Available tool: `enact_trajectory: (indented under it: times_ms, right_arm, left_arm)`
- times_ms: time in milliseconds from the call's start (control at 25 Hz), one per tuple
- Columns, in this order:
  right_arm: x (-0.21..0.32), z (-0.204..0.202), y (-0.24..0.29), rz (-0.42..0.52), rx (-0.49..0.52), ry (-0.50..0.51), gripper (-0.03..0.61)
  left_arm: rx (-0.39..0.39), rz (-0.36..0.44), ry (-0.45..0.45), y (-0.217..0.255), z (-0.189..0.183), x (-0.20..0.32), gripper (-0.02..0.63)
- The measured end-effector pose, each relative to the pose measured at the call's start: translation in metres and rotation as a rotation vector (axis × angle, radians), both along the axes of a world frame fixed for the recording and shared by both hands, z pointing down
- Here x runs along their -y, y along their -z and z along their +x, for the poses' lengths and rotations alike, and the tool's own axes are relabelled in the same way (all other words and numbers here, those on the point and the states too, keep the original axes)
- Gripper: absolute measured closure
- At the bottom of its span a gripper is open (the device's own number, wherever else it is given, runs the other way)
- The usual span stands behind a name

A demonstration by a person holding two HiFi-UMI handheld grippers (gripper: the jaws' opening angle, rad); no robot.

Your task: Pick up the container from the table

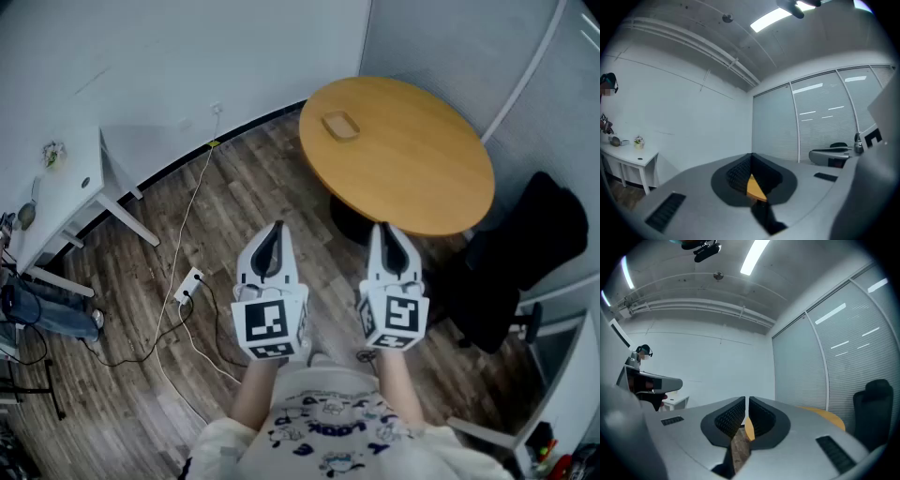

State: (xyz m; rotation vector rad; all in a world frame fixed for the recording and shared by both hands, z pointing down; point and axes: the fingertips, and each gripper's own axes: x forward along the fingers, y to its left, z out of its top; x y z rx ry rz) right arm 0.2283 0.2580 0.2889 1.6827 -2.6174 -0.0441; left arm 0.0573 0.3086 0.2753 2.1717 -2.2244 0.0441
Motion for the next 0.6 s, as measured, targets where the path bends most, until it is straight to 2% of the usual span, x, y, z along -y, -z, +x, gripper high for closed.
enact_trajectory:
  times_ms: [600]
  right_arm:
    - [0.018, -0.02, -0.006, 0.004, 0.005, 0.015, 0.552]
  left_arm:
    - [-0.011, -0.002, -0.005, -0.003, -0.019, 0.019, 0.612]
